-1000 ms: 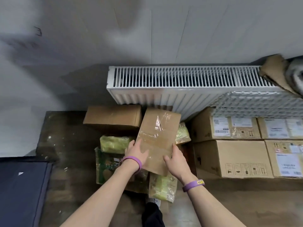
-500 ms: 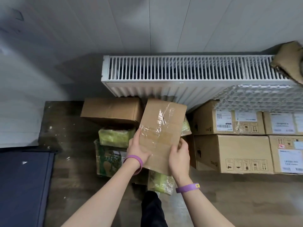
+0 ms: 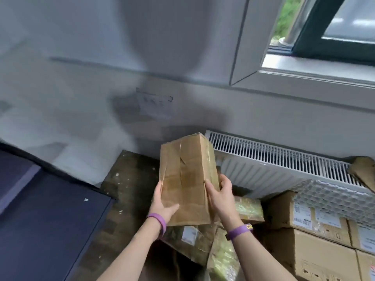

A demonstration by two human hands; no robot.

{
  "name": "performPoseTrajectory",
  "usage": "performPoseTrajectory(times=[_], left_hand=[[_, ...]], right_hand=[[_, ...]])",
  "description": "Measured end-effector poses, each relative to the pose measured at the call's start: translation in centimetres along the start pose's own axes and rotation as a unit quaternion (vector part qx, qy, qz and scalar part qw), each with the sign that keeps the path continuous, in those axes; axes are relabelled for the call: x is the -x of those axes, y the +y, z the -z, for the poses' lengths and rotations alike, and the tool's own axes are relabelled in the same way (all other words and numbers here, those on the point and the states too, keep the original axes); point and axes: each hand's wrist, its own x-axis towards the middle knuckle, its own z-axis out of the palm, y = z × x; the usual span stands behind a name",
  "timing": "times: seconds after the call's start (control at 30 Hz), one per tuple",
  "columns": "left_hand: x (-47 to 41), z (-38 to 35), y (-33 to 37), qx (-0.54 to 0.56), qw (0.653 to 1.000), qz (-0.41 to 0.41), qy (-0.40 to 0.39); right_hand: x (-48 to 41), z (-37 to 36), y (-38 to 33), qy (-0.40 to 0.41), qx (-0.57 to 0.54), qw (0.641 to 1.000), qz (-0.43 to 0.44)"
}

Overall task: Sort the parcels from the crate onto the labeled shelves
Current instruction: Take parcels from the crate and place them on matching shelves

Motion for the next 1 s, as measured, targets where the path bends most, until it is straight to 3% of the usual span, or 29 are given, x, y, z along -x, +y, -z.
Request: performPoseTrajectory(times=[0.17, 0.47, 0.6, 0.73, 0.8, 0.93, 1.0], left_hand=[[5.4, 9.6, -0.5, 0.054, 0.997, -0.020, 0.049], [17.2, 23.1, -6.1, 0.205, 0.971, 0.032, 0.116], [21.7, 26.6, -8.6, 0.275, 0.942, 0.029, 0.191], [25.2, 29.2, -11.6, 0.192, 0.933, 0.057, 0.298], [27.4, 30.6, -13.6, 0.204, 0.921, 0.062, 0.326], [32.1, 33.4, -17.9, 0.313, 0.878, 0.034, 0.360], [34.1, 34.4, -19.3, 0.363, 0.857, 0.033, 0.363]], right_hand=[[4.3, -5.7, -3.2, -0.117, -0.006, 0.992, -0.047], [17.4, -17.3, -7.2, -0.274, 0.016, 0.960, 0.059], [24.0, -22.7, -7.6, -0.305, 0.061, 0.941, 0.130], [30.1, -27.5, -6.1, -0.295, 0.151, 0.920, 0.211], [32.8, -29.0, -5.5, -0.294, 0.182, 0.906, 0.242], [36.6, -30.7, -4.9, -0.347, 0.116, 0.916, 0.164], [37.6, -31.4, -4.6, -0.378, 0.119, 0.903, 0.166]])
